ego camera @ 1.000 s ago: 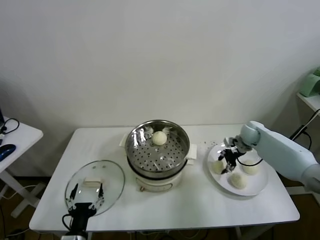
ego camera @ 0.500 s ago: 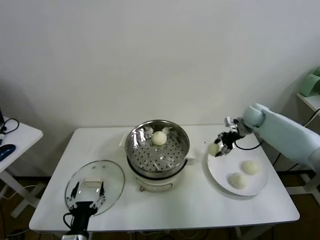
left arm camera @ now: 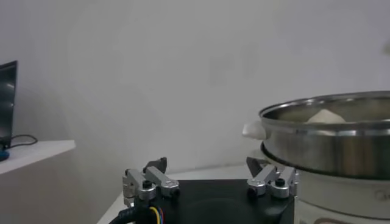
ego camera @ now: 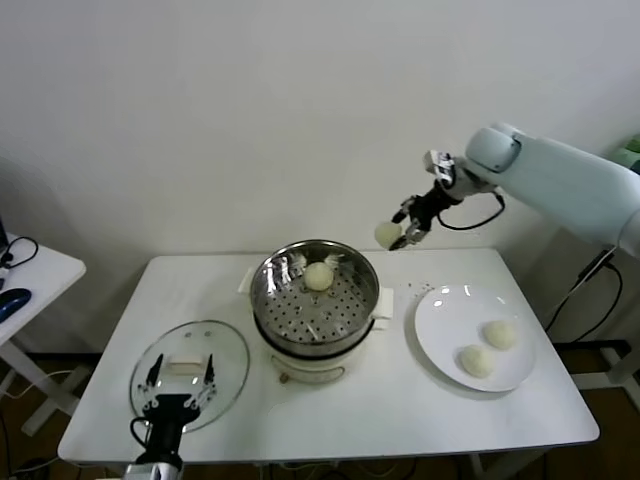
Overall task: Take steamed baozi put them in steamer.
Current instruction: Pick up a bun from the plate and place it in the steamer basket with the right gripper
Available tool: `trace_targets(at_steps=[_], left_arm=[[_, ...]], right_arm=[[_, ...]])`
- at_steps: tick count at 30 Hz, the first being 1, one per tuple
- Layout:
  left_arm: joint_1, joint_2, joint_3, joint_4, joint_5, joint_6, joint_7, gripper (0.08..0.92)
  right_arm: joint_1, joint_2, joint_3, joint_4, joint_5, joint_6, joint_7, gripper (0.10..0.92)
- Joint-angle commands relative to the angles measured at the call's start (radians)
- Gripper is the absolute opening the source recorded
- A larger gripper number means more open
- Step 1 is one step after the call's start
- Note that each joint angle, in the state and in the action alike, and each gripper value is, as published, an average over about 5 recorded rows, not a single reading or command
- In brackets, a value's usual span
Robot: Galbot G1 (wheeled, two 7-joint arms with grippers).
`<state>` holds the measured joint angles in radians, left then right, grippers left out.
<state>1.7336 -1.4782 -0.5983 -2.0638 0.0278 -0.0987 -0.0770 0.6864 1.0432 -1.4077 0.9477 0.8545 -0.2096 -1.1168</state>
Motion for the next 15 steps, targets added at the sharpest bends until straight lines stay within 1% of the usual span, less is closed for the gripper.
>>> trace_targets(at_steps=[1, 8, 15], left_arm=[[0.002, -0.005, 0.012, -0.047, 0.004, 0.016, -0.003, 0.823], [0.003, -0.001, 0.006, -0.063, 0.008, 0.023, -0.010, 0.823], [0.011, 0.004, 0.001, -0.071, 0.009, 0.020, -0.008, 0.823]], right_arm=[[0.076, 0.223, -0.110, 0.004, 0.170, -0.027, 0.013, 0.636], [-0.039, 0.337, -0.095, -0.032, 0.158, -0.037, 0.029, 0.636], [-0.119, 0.382, -0.094, -0.053, 0.119, -0.042, 0.041, 0.640]])
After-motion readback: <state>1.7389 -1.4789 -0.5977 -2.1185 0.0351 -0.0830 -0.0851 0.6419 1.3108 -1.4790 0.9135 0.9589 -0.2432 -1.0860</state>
